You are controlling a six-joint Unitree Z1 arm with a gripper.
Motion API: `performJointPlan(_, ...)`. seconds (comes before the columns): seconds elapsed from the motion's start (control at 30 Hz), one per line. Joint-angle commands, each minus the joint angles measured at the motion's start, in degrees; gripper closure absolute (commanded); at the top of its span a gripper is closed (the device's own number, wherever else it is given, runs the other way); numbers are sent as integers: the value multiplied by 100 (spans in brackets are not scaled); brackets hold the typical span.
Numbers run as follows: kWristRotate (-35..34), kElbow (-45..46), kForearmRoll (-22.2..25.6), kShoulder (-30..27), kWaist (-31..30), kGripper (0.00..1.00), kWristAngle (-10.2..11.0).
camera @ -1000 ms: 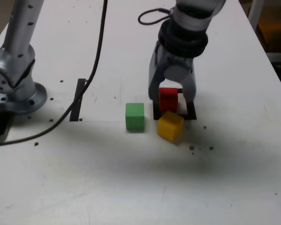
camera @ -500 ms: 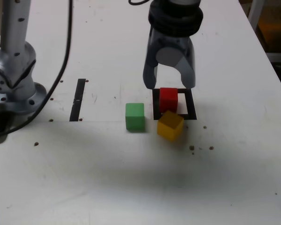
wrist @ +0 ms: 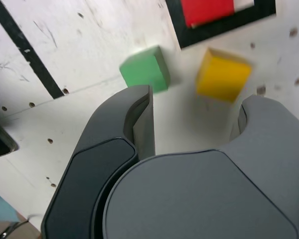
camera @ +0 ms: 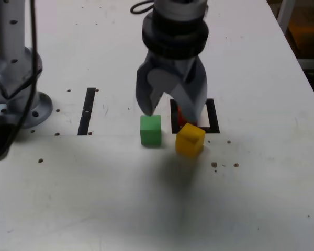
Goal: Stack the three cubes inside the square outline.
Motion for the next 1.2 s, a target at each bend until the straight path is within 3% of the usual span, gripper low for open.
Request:
performJointPlan(0.0, 82, 30, -101, 51, -47, 35, 0)
performJointPlan(0.4, 773, 97, -460, 356, -131, 32, -78)
performJointPlan(0.83, 1089, 336, -945, 673, -133, 28, -9)
performJointPlan(1.17, 1116, 456, -1062, 779, -132, 26, 16)
